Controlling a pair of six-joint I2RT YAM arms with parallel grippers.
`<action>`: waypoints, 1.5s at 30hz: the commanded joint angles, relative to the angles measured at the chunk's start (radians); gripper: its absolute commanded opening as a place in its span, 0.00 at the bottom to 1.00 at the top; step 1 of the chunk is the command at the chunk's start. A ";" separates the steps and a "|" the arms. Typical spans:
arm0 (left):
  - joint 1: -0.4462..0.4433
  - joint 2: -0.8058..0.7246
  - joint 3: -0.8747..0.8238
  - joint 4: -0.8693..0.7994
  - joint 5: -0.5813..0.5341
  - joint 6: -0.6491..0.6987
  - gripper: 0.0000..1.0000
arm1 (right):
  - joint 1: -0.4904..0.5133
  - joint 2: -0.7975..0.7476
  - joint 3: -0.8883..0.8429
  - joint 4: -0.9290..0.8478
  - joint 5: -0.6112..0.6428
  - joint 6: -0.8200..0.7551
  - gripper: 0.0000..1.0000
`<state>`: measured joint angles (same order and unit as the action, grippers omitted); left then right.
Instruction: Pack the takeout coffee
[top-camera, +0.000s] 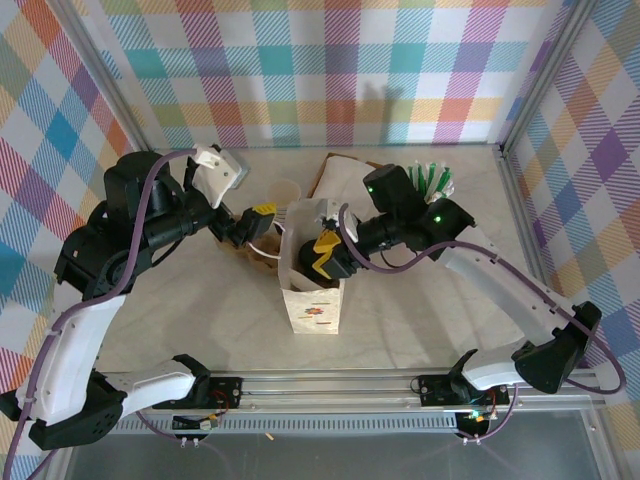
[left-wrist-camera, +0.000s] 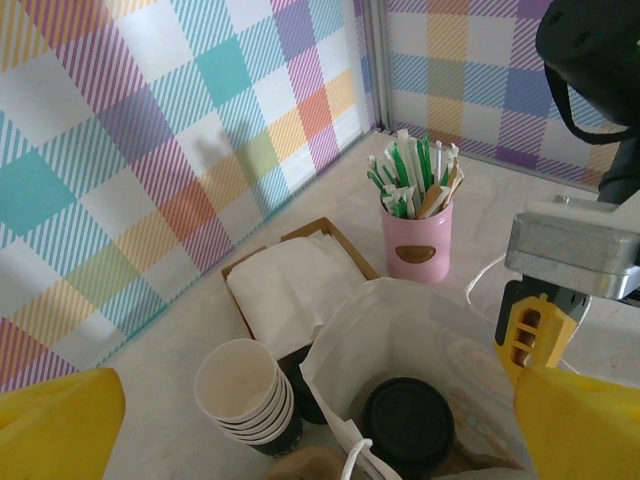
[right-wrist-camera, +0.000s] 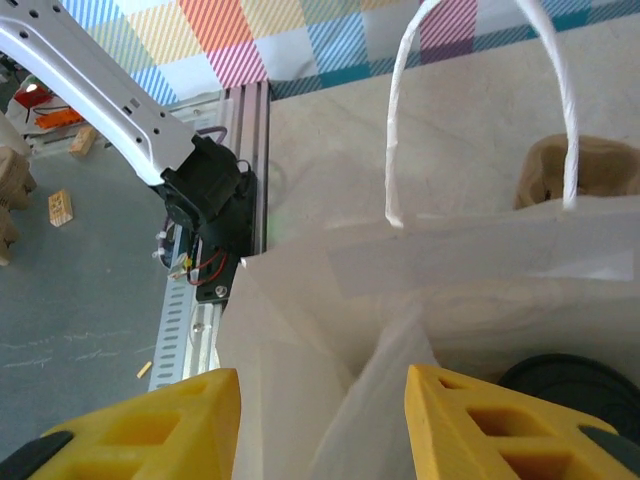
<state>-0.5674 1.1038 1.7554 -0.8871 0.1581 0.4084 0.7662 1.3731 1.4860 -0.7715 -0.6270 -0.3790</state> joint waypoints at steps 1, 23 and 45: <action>-0.004 -0.015 -0.018 0.023 -0.036 -0.003 0.99 | -0.006 -0.024 0.028 0.104 0.105 0.034 0.50; 0.020 0.008 -0.150 0.152 -0.634 -0.232 0.96 | -0.248 0.944 1.095 -0.211 0.866 0.687 0.65; 0.037 0.016 -0.185 0.157 -0.575 -0.225 0.95 | -0.254 1.142 0.987 -0.171 0.900 0.815 0.72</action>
<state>-0.5442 1.1351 1.5936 -0.7483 -0.4343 0.1940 0.5106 2.5092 2.4680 -0.9257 0.2691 0.4122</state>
